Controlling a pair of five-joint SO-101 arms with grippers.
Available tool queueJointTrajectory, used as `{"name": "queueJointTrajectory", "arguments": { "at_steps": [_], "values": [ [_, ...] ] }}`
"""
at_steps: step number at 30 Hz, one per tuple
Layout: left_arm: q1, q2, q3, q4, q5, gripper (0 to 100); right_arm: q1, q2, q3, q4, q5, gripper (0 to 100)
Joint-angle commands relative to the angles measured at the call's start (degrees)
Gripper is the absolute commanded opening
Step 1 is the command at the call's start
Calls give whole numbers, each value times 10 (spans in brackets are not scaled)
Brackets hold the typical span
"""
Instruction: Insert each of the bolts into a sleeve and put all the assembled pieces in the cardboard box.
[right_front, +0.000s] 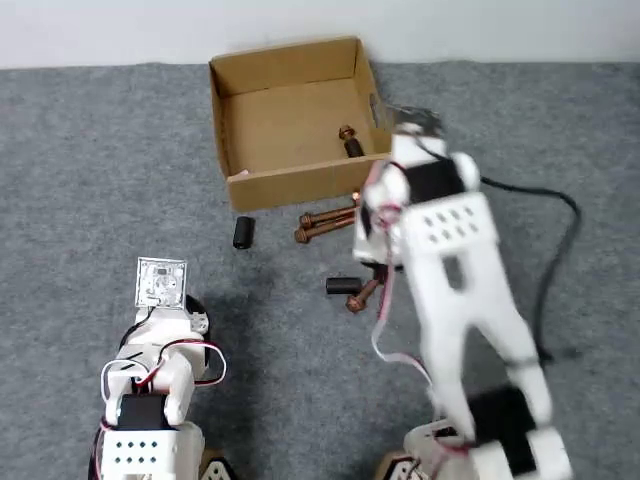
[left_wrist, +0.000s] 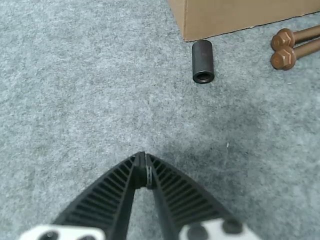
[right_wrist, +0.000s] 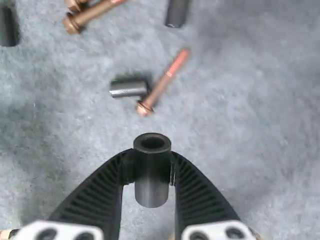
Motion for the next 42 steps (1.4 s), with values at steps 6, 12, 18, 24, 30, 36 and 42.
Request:
{"name": "queueJointTrajectory", "arguments": {
  "at_steps": [6,12,18,24,30,36,42],
  "values": [
    [1,0,-3,-4,-4,6,108,-279,246,-105,-9,8],
    [16,-4,-3,-5,-4,8,144,-444,395,-160,-7,8],
    [21,-4,-48,-1,-4,8,167,-573,492,-158,-6,8],
    [89,3,-203,88,-4,7,194,-678,561,-158,-6,8],
    [171,149,-348,156,-1,6,198,-759,600,-158,-6,8],
    [255,405,-542,208,-1,6,199,-826,628,-158,10,8],
    [329,616,-690,236,-4,8,199,-865,638,-159,11,8]
  ]
}}
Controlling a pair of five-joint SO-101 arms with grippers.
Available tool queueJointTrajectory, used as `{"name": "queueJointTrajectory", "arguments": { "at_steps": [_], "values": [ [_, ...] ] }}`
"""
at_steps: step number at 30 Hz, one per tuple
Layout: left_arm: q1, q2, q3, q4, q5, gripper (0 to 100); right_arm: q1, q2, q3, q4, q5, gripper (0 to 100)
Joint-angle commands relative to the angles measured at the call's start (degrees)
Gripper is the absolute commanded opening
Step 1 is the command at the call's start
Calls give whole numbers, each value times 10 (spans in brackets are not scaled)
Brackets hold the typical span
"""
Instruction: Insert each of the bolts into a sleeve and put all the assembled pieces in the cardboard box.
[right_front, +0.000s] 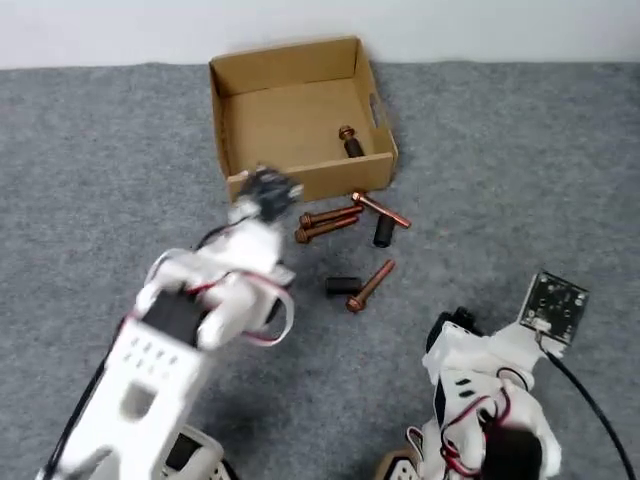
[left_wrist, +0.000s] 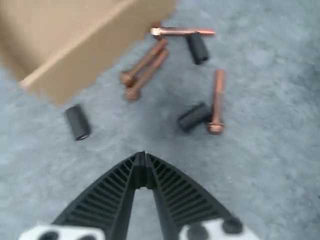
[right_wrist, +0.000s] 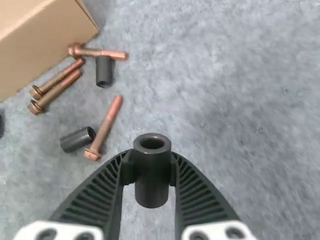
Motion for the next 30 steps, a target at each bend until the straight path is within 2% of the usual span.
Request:
{"name": "queueJointTrajectory", "arguments": {
  "at_steps": [1,3,10,18,30],
  "values": [
    [38,121,-97,13,-3,9,5,-7,-4,-13,8,8],
    [53,185,-135,18,-4,14,5,-7,-4,-13,8,8],
    [93,389,-282,76,-16,138,5,-11,2,-15,8,8],
    [119,577,-447,127,-18,139,5,-11,2,-15,7,8],
    [106,802,-677,206,-18,139,5,-11,2,-15,7,8]
  ]
}}
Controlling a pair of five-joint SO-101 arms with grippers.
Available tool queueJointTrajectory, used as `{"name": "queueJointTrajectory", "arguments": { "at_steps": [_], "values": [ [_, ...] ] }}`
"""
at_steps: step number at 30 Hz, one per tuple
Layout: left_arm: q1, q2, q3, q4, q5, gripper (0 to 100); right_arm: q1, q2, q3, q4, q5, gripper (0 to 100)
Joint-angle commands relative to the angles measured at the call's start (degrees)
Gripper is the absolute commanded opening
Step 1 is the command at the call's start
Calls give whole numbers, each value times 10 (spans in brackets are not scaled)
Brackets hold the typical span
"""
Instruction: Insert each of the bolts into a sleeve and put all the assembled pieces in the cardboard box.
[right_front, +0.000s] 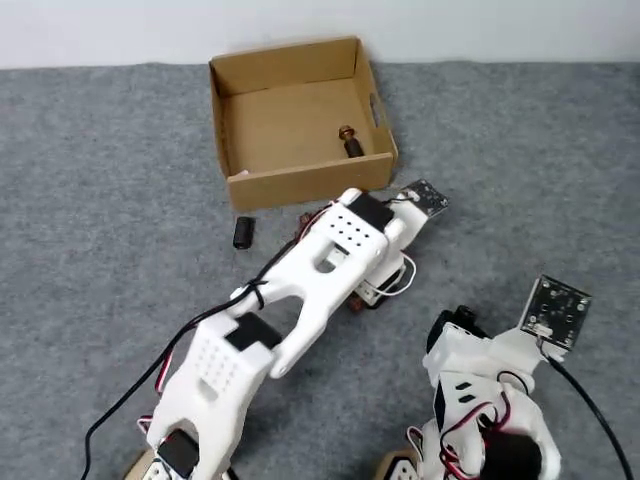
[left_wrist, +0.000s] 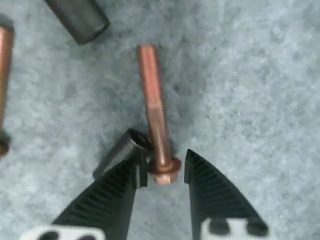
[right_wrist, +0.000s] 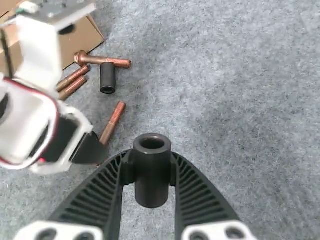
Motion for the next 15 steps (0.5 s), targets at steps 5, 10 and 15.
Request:
{"name": "queueJointTrajectory", "arguments": {
  "at_steps": [5,10,15],
  "values": [
    [-11,99,-154,61,-7,137,5,-1,-2,-14,7,8],
    [0,166,-237,111,-7,137,5,-1,-2,-14,6,8],
    [12,187,-275,120,-4,137,5,-1,-1,-14,6,8]
  ]
}}
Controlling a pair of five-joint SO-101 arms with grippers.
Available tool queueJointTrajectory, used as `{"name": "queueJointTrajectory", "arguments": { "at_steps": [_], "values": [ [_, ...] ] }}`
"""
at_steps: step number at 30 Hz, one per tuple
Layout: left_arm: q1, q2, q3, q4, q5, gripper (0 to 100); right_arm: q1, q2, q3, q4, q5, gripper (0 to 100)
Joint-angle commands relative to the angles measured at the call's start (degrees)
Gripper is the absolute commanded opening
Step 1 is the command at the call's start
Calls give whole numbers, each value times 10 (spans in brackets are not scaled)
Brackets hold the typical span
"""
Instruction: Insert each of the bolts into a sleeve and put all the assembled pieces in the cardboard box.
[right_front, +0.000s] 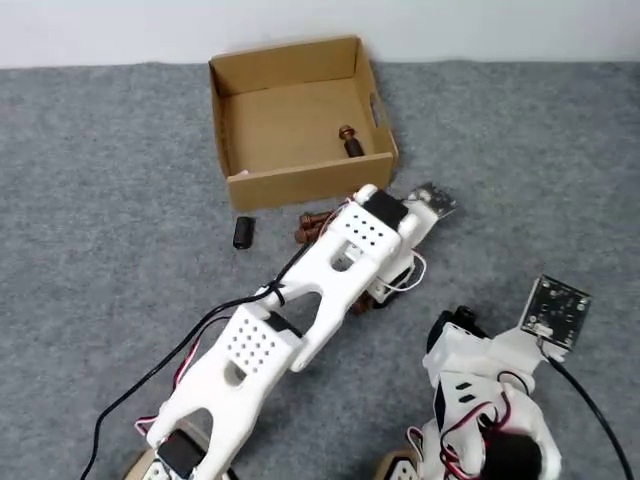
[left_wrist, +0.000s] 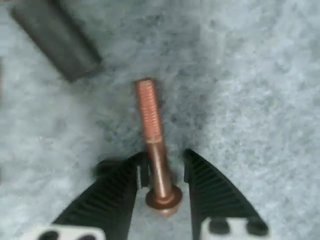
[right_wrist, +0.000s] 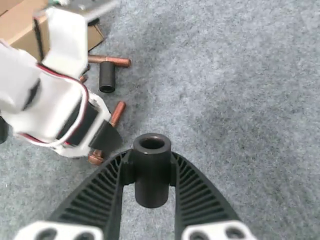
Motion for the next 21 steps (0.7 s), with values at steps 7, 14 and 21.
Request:
{"name": "queueJointTrajectory", "arguments": {
  "at_steps": [7,14,21],
  "values": [
    [13,7,-23,19,-4,137,5,-1,-3,-14,5,8],
    [15,4,-25,19,-4,11,5,-1,-3,-14,5,8],
    [11,-81,-24,19,-4,6,3,-1,-3,-14,5,8]
  ]
}}
